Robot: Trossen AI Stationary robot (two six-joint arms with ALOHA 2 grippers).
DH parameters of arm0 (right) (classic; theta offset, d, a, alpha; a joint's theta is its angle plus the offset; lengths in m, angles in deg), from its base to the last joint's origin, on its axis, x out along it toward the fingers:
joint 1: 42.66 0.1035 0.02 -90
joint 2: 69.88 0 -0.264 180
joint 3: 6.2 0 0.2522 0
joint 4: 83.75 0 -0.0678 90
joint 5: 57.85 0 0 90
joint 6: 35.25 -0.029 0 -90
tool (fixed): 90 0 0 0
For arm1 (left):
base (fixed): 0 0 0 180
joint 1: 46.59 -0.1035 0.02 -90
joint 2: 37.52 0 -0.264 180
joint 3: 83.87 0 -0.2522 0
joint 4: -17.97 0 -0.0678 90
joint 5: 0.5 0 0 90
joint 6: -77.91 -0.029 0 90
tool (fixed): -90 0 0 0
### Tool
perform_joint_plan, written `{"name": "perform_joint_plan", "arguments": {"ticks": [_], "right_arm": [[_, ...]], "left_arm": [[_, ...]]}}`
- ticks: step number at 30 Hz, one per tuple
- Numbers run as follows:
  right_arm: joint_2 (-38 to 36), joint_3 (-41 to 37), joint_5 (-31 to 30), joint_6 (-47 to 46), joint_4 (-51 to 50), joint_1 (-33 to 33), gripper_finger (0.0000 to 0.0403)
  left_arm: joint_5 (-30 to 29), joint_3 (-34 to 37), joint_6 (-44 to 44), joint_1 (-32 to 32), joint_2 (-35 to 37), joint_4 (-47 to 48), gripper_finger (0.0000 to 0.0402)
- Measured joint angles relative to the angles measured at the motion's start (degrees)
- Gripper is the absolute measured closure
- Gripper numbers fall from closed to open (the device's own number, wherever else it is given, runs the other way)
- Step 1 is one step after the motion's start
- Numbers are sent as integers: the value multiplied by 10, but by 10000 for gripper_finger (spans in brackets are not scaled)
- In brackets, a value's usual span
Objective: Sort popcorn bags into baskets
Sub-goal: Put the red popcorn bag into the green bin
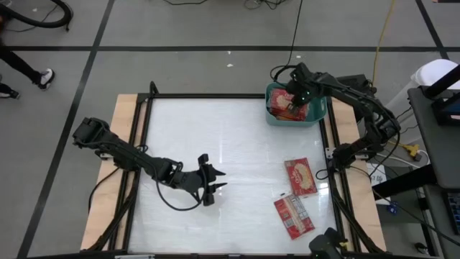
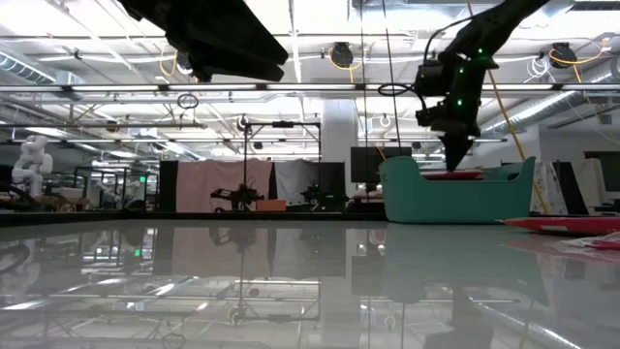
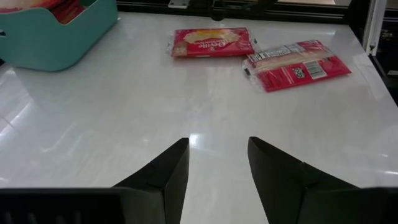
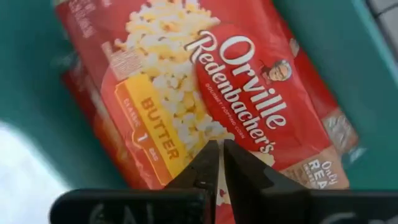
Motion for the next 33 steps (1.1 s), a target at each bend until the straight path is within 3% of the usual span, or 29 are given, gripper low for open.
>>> {"name": "perform_joint_plan", "arguments": {"ticks": [7, 17, 26, 33], "right_arm": [[0, -31, -16, 19, 100, -1, 387], [-13, -32, -43, 17, 102, 7, 387], [-122, -32, -39, -23, 68, 72, 387], [-206, -32, 20, -112, -35, 170, 387]], "left_arm": [[0, 0, 2, 0, 0, -1, 231], [0, 0, 1, 0, 0, -11, 231], [0, 0, 2, 0, 0, -11, 231], [0, 0, 4, 0, 0, -14, 231]]}}
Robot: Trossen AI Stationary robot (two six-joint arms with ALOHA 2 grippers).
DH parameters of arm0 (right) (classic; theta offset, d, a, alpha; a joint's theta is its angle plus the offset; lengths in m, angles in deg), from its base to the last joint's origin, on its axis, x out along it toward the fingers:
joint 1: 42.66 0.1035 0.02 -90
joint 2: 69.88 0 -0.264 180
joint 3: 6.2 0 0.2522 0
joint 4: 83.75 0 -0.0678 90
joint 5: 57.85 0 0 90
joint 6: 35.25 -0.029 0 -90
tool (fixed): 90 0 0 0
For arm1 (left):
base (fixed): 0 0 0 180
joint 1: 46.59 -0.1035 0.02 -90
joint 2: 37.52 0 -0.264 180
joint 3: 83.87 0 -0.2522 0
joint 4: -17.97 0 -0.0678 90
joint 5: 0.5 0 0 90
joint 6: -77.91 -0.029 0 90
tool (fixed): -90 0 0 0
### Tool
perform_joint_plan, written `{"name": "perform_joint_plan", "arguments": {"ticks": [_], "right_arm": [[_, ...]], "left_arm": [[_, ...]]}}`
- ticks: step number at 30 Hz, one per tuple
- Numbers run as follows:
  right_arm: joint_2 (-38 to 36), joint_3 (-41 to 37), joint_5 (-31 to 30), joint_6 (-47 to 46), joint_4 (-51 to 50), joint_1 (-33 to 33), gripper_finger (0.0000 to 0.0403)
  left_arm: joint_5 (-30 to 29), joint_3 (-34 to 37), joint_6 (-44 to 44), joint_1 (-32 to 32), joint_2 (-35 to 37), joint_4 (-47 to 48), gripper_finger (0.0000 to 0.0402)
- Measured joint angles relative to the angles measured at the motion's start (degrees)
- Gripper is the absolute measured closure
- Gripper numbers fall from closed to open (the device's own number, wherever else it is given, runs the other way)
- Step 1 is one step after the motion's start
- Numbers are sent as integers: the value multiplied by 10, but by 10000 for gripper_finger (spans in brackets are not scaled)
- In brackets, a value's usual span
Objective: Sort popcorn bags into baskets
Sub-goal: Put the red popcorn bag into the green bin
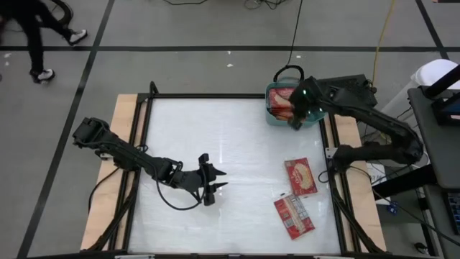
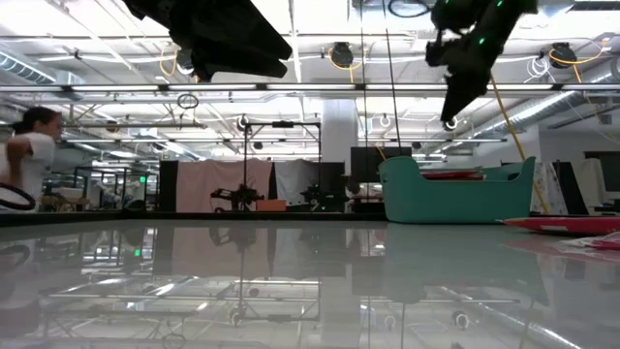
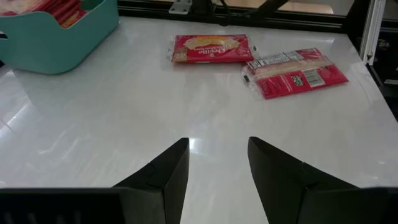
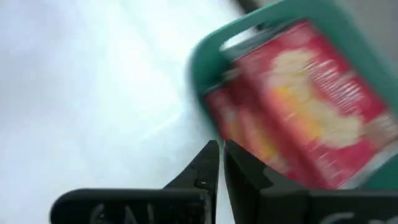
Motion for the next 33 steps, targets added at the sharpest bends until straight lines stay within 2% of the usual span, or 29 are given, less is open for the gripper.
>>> {"name": "perform_joint_plan", "arguments": {"ticks": [4, 9, 15, 20, 25, 33], "right_arm": [[-37, -17, -1, -69, -46, 84, 387], [-96, -102, -1, -172, -46, 196, 387], [-135, -213, -3, -311, 33, 332, 383], [-122, -277, -8, -395, 111, 430, 372], [-92, -301, -53, -458, 125, 508, 369], [-14, -333, -95, -556, 148, 561, 369]], "left_arm": [[0, 0, 2, 1, 0, -15, 231], [-1, 0, 2, 8, 0, -21, 231], [-5, 0, -5, 10, 0, -24, 231], [-6, 0, -6, 7, 0, -28, 231], [-6, 0, -9, 7, 0, -30, 231], [-6, 0, -6, 7, 0, -33, 231]]}}
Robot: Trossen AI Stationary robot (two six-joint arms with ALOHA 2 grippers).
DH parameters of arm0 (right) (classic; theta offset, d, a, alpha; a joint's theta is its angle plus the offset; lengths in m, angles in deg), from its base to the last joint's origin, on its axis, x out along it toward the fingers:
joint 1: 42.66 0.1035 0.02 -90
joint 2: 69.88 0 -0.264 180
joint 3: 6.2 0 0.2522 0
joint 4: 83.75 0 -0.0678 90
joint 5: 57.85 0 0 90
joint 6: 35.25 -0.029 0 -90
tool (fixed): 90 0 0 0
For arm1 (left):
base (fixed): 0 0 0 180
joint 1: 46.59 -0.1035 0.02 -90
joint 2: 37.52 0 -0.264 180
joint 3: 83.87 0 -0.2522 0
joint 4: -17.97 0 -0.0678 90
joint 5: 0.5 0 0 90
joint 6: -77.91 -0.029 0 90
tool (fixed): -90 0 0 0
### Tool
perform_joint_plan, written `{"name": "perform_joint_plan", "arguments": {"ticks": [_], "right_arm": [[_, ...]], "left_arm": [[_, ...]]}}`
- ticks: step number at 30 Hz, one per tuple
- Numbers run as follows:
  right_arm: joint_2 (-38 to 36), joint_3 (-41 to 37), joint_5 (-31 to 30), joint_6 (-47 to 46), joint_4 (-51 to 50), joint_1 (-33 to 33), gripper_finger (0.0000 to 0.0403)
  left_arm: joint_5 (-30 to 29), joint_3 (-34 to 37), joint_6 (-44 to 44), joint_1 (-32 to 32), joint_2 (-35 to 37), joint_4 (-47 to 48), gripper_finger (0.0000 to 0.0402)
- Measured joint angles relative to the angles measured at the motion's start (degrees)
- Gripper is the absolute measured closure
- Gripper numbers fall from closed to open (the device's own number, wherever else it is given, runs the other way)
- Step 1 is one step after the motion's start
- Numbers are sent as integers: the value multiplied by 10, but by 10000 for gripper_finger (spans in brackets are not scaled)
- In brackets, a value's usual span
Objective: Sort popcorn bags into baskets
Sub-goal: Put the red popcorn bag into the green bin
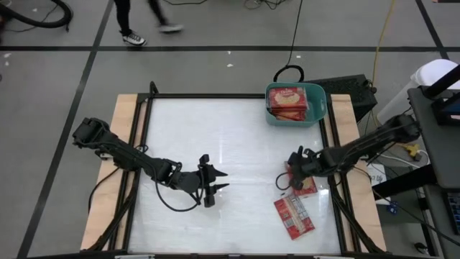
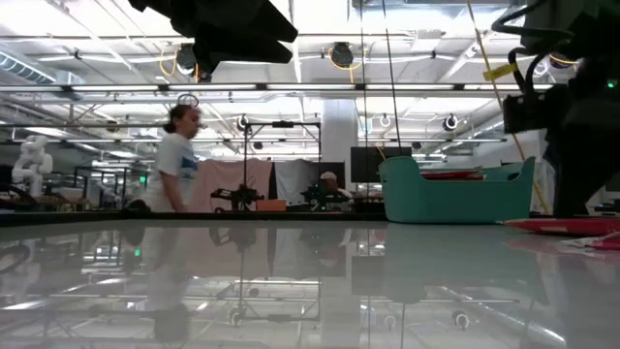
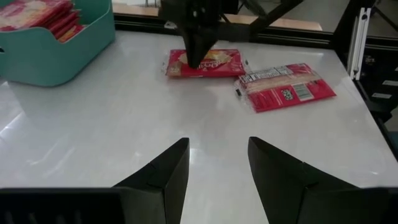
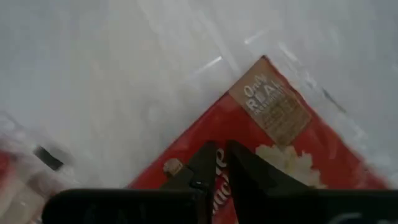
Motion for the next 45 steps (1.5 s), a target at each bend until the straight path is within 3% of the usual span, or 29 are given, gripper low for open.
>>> {"name": "perform_joint_plan", "arguments": {"ticks": [7, 14, 20, 25, 34, 41, 45], "right_arm": [[56, -6, -7, -3, 138, 16, 369], [75, -6, -70, 25, 252, 15, 369], [66, -4, -61, 40, 250, 33, 369], [66, -4, -45, 23, 260, 102, 369], [65, -3, -127, -35, 254, 233, 368], [67, -2, -143, -23, 118, 260, 362], [67, -3, -194, 30, 120, 260, 328]], "left_arm": [[0, 0, 0, 0, 0, -10, 231], [0, 0, 0, -1, 0, -13, 231], [0, 0, 0, -1, 0, -9, 231], [-1, 0, 2, 1, -18, -18, 231], [-1, 0, -16, -14, -80, -100, 231], [-1, 0, -42, -22, -110, -154, 231], [0, 0, -57, -22, -114, -163, 231]]}}
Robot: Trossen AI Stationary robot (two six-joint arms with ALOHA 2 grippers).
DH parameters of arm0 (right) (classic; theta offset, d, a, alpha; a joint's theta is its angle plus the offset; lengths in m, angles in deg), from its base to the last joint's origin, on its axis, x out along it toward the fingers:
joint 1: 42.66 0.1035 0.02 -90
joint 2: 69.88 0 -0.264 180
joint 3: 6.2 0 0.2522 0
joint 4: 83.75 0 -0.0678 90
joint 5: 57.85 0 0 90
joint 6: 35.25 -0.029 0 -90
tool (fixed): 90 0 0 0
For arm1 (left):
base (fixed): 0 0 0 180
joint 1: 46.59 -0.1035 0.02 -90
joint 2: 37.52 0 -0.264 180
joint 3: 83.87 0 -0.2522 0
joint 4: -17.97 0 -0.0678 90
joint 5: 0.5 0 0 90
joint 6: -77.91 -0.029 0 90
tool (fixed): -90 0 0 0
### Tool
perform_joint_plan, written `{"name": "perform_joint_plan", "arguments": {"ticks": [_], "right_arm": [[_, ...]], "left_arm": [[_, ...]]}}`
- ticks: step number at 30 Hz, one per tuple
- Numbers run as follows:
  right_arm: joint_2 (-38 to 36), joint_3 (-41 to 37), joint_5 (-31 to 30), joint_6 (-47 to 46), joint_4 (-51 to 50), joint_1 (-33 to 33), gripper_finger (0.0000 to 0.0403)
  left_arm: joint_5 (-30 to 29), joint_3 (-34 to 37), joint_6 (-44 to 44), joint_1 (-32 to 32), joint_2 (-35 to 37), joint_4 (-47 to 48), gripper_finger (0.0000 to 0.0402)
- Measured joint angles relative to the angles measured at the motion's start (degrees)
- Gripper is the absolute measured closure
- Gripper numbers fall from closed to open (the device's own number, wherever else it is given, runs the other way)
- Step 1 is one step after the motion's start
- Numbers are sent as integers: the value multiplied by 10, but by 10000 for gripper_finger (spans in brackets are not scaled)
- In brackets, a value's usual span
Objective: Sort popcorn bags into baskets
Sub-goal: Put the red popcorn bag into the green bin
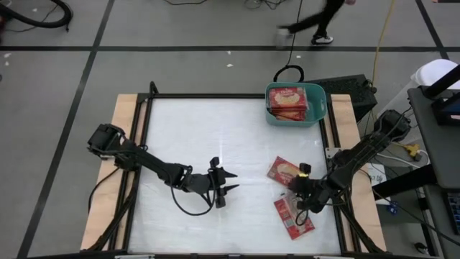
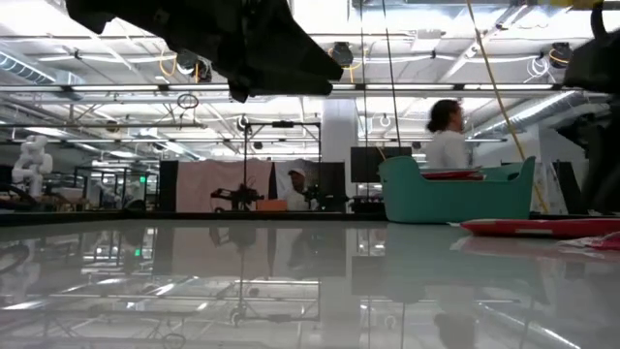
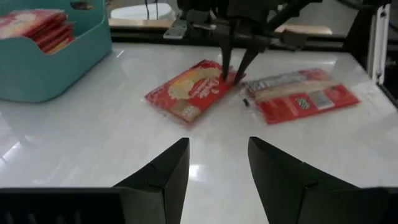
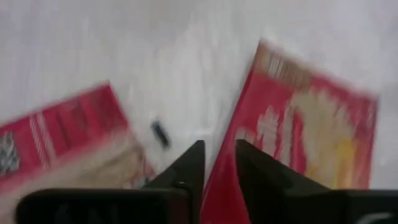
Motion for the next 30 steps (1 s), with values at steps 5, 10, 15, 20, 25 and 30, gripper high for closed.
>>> {"name": "perform_joint_plan", "arguments": {"ticks": [5, 10, 15, 20, 25, 30], "right_arm": [[0, 0, -49, 55, 40, -14, 263], [22, 0, -60, 99, 89, -44, 213], [70, 0, -70, 166, 173, -75, 209], [126, -1, -59, 196, 189, -112, 233], [161, 1, -64, 199, 197, -129, 266], [174, 2, -72, 202, 198, -133, 338]], "left_arm": [[0, 0, 0, -1, 1, -2, 231], [0, 0, -1, -3, 1, -4, 231], [0, 0, -10, -3, 1, -7, 231], [0, 0, -14, -3, 1, -7, 231], [0, 0, -14, -3, 1, -6, 231], [0, 0, -16, -3, 1, -5, 231]]}}
